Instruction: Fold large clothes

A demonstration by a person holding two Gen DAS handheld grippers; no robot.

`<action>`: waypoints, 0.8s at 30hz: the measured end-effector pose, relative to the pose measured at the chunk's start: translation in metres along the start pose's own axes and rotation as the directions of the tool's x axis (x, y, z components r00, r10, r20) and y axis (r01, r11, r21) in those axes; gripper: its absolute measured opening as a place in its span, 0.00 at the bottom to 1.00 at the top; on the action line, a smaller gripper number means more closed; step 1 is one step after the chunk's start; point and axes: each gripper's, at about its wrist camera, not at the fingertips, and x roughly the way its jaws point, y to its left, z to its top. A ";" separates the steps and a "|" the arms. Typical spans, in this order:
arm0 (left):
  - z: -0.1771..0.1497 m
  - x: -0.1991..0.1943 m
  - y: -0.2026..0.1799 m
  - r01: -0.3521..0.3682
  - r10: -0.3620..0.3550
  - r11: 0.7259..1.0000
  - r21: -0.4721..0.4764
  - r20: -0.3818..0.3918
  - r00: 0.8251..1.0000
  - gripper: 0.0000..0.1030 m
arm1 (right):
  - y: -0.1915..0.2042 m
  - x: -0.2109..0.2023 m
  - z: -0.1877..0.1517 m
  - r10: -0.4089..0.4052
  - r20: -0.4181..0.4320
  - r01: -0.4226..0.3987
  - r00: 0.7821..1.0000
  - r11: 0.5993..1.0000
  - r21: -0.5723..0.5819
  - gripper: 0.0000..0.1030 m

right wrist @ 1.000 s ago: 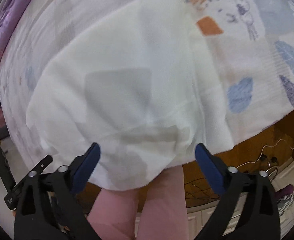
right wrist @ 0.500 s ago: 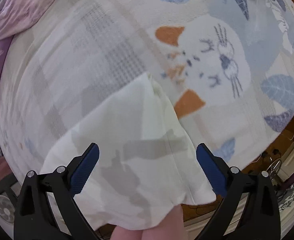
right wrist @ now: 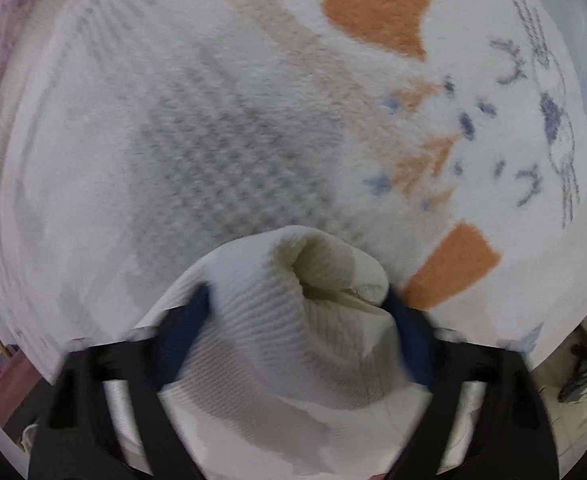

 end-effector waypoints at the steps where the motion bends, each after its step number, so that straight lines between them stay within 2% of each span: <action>1: -0.006 -0.001 -0.002 0.004 -0.004 1.000 0.001 0.015 1.000 0.29 | -0.002 -0.006 -0.002 0.026 -0.006 -0.026 1.000 0.999 0.020 0.29; 2: -0.010 -0.008 -0.004 0.007 -0.008 1.000 0.011 0.043 0.999 0.27 | -0.004 -0.011 -0.003 0.046 0.000 -0.046 0.999 0.999 0.023 0.25; 5: -0.020 -0.017 -0.013 -0.010 0.008 1.000 0.023 0.072 0.997 0.24 | -0.001 -0.026 -0.009 0.065 0.024 -0.065 0.998 0.998 -0.025 0.20; 10: -0.018 -0.051 -0.043 0.005 -0.017 0.996 0.091 0.139 0.990 0.23 | 0.012 -0.054 -0.010 0.108 0.070 -0.105 0.992 0.993 -0.044 0.19; 13: -0.011 -0.066 -0.071 0.026 -0.052 0.989 0.147 0.175 0.983 0.23 | 0.023 -0.067 0.002 0.154 0.101 -0.149 0.983 0.987 -0.055 0.19; 16: -0.005 -0.091 -0.114 0.039 -0.099 0.971 0.237 0.248 0.964 0.23 | 0.041 -0.092 0.017 0.192 0.156 -0.177 0.969 0.979 -0.103 0.19; 17: -0.003 -0.098 -0.127 0.036 -0.104 0.965 0.260 0.254 0.962 0.28 | 0.045 -0.098 0.024 0.200 0.168 -0.184 0.965 0.977 -0.104 0.20; 18: 0.005 -0.103 -0.137 0.010 -0.084 0.961 0.278 0.256 0.963 0.42 | 0.053 -0.104 0.034 0.179 0.175 -0.160 0.968 0.980 -0.115 0.26; 19: 0.010 -0.107 -0.145 -0.034 -0.048 0.956 0.290 0.273 0.961 0.49 | 0.057 -0.107 0.040 0.133 0.191 -0.111 0.972 0.986 -0.124 0.41; 20: 0.015 -0.109 -0.151 -0.084 -0.012 0.949 0.305 0.299 0.954 0.61 | 0.061 -0.115 0.043 0.077 0.230 -0.048 0.970 0.991 -0.127 0.62; 21: 0.025 -0.107 -0.158 -0.097 -0.012 0.938 0.334 0.310 0.951 0.62 | 0.061 -0.120 0.042 0.062 0.253 -0.028 0.966 0.990 -0.136 0.73; 22: 0.020 -0.112 -0.162 -0.085 -0.035 0.927 0.364 0.312 0.949 0.62 | 0.059 -0.127 0.041 0.071 0.279 -0.027 0.958 0.987 -0.160 0.85; 24: 0.006 -0.113 -0.166 -0.077 -0.076 0.899 0.431 0.327 0.942 0.66 | 0.048 -0.132 0.039 0.090 0.282 -0.035 0.955 0.981 -0.192 0.86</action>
